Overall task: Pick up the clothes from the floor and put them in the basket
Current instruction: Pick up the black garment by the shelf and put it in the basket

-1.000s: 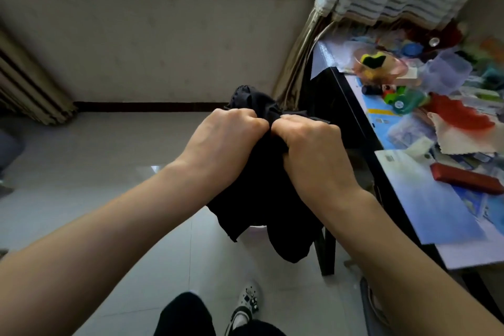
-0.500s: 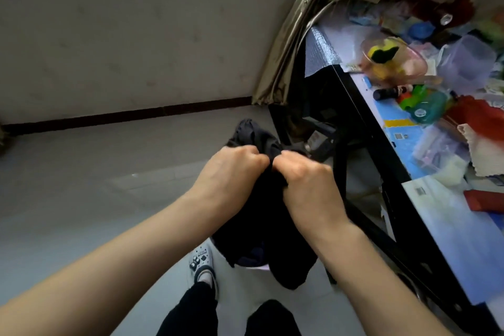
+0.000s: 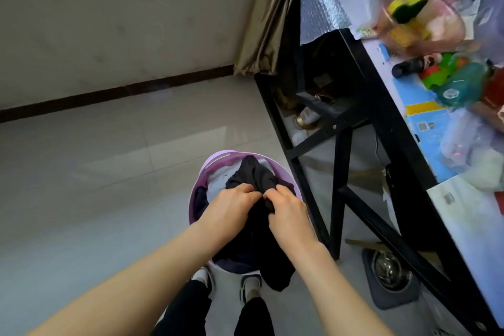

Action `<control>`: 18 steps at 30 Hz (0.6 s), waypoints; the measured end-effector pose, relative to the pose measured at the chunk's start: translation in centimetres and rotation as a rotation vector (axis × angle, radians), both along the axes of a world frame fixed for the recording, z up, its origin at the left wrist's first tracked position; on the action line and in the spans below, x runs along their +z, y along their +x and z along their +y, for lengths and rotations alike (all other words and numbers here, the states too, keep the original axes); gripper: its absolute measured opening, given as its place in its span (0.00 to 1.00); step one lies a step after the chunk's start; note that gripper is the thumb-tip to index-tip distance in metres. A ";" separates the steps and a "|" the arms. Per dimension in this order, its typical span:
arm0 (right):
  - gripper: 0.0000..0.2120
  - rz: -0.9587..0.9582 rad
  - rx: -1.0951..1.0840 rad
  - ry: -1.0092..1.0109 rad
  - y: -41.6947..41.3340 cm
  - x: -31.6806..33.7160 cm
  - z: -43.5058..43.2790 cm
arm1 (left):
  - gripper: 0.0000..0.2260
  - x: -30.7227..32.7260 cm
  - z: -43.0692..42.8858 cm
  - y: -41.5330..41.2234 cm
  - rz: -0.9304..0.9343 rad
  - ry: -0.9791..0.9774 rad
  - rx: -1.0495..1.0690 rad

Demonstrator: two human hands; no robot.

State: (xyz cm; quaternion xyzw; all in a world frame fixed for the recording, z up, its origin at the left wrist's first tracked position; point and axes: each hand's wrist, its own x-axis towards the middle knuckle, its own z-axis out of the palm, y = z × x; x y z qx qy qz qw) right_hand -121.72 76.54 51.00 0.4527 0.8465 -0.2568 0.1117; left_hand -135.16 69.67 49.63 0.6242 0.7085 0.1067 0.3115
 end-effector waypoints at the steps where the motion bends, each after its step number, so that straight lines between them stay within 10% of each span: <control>1: 0.18 -0.042 0.032 -0.063 -0.1 -0.9 0.5 | 0.19 -0.9 0.4 -0.1 -0.012 -0.010 -0.010; 6: 0.23 -0.156 0.208 -0.213 -0.5 -1.6 1.9 | 0.14 -2.1 1.0 -0.5 -0.005 -0.075 -0.052; 18: 0.26 0.028 0.561 0.249 -3.3 9.3 0.8 | 0.35 7.7 -2.8 -2.8 0.385 0.098 0.145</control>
